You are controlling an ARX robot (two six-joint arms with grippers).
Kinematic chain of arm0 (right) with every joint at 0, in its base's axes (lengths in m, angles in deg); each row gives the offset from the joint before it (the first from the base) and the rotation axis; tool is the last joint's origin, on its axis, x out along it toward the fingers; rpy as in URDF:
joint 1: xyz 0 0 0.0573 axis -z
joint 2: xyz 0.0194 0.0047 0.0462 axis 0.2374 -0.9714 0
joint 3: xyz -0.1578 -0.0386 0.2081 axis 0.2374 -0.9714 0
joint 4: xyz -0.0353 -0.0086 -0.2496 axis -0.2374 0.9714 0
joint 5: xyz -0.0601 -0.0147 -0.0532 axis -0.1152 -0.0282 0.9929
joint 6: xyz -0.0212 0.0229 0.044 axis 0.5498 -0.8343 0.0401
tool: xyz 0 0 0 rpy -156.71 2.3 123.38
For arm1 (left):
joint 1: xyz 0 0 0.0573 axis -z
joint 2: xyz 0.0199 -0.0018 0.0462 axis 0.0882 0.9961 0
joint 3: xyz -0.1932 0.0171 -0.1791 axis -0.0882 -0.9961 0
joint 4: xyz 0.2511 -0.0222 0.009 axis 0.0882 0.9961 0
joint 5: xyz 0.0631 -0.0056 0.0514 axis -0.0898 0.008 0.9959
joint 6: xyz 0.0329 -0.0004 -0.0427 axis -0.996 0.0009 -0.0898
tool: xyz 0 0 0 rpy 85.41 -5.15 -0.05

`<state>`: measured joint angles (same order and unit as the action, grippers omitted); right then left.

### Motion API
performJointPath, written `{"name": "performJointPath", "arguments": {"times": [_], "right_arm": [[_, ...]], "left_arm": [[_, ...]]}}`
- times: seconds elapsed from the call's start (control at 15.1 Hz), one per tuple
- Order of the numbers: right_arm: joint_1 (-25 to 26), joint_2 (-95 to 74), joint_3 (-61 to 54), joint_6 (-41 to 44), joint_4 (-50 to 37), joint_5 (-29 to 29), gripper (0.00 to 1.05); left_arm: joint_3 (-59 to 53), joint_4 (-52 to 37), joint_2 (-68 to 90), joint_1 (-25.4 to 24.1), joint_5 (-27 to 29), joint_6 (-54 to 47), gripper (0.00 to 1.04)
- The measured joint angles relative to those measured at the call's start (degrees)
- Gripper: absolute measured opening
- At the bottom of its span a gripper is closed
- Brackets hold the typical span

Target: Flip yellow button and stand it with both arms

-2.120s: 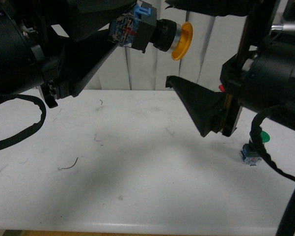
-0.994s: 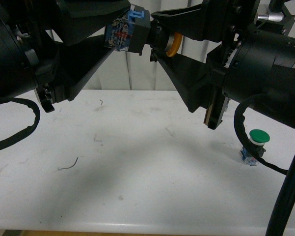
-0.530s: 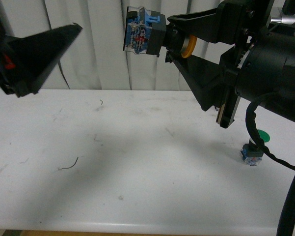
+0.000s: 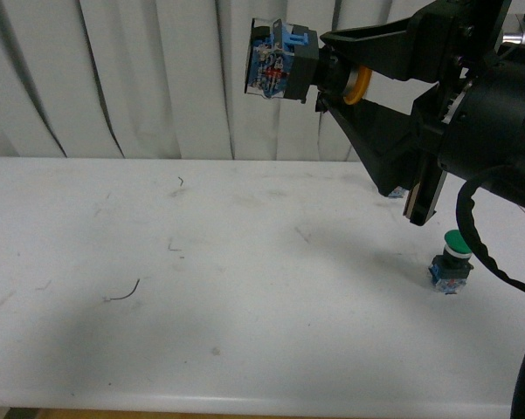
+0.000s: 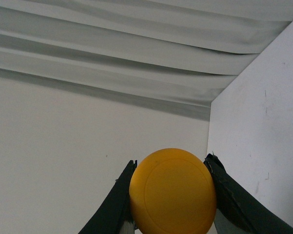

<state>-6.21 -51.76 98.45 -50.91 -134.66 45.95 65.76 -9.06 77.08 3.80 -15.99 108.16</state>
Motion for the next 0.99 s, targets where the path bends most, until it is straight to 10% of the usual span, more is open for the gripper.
{"name": "performJointPath", "arguments": {"times": [0.2, 0.4, 0.73, 0.99], "right_arm": [[-0.37, 0.0, -0.07, 0.83, 0.0, 0.07, 0.36], [-0.68, 0.0, -0.24, 1.29, 0.0, 0.0, 0.36], [-0.72, 0.02, -0.61, 2.32, 0.0, 0.04, 0.36], [-0.68, 0.04, -0.94, 2.8, -0.04, 0.04, 0.36]], "left_arm": [[-0.59, 17.29, -18.62, 7.45, 8.37, -9.7, 0.98], [-3.06, 25.66, -25.22, 10.6, 29.07, -19.34, 0.68], [-6.67, 26.34, -29.73, -0.55, 19.5, -21.29, 0.06], [-8.15, 26.4, -31.58, -8.57, 10.99, -21.51, 0.02]]}}
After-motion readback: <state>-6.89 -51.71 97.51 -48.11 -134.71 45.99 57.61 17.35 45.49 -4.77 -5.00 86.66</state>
